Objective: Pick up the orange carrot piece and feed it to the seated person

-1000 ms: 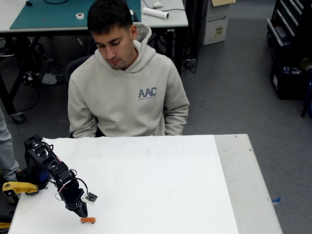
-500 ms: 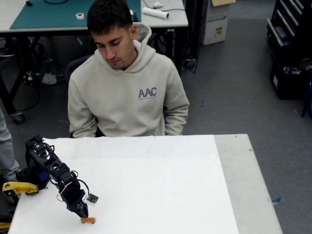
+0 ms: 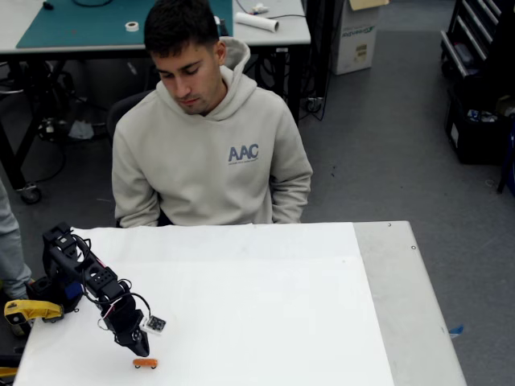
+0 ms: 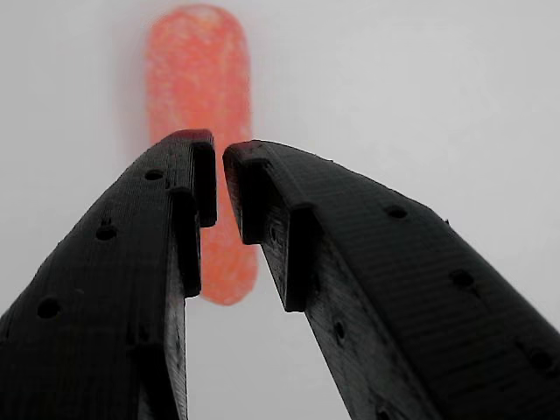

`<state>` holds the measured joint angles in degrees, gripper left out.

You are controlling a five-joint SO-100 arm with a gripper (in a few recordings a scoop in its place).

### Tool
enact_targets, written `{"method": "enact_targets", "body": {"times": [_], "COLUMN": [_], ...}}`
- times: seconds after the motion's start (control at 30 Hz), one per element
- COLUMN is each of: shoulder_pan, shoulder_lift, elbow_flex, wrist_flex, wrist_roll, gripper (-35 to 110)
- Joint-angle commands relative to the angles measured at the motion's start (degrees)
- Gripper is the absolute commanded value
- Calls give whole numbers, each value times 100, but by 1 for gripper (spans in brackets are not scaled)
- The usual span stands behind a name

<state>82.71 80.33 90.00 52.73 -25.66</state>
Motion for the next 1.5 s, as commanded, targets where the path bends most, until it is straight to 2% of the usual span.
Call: {"method": "enact_targets", "body": {"times": [0.0,0.3,0.53,1.47], "shoulder_pan": [97,123,185,396], "shoulder_lift": [229,229,334,220], "elbow_flex": [-466,-387,378,422], "wrist_flex": [-35,44,-18,-44], "wrist_roll": [-79,-659,-1055,-1107], "gripper": [-1,14,15,15]}}
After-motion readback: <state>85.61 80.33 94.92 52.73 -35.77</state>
